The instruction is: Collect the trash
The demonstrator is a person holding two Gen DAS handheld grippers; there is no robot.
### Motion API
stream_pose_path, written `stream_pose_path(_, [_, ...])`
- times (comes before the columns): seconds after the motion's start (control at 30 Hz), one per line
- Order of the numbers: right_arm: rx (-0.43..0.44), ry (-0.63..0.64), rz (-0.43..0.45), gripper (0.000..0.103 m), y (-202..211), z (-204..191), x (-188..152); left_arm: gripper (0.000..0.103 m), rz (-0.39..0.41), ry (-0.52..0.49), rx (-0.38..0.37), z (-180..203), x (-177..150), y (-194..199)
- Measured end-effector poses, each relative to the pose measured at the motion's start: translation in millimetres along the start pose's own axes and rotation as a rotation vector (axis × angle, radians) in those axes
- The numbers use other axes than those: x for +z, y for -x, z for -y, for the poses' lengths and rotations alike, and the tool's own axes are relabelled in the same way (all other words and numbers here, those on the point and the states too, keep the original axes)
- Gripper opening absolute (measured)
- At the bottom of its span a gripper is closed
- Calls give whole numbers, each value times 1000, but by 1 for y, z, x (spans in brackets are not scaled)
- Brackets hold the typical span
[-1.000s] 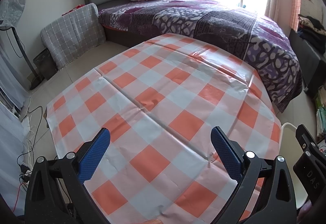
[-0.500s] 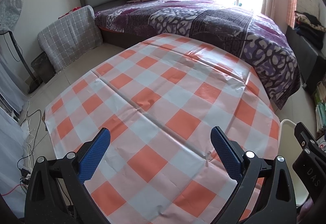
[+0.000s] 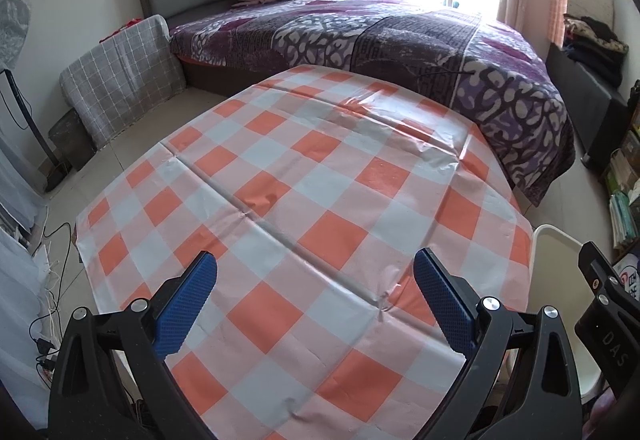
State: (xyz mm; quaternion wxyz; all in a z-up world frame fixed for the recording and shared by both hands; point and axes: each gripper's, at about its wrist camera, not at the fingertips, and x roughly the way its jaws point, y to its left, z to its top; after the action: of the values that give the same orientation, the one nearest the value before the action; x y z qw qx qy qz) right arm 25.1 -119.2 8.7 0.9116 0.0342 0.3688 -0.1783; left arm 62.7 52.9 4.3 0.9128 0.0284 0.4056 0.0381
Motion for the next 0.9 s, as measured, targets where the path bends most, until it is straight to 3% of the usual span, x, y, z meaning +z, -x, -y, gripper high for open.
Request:
stream_pose_path(0.73, [-124, -47, -44, 96, -10, 72, -10, 96, 17, -99, -117, 68, -5, 9])
stream_pose_path(0.83, [-125, -57, -48, 96, -11, 78, -11, 92, 32, -119, -141, 76, -6, 12])
stream_pose_path(0.9, [-121, -61, -47, 96, -11, 80, -12, 84, 31, -124, -158, 80, -7, 12])
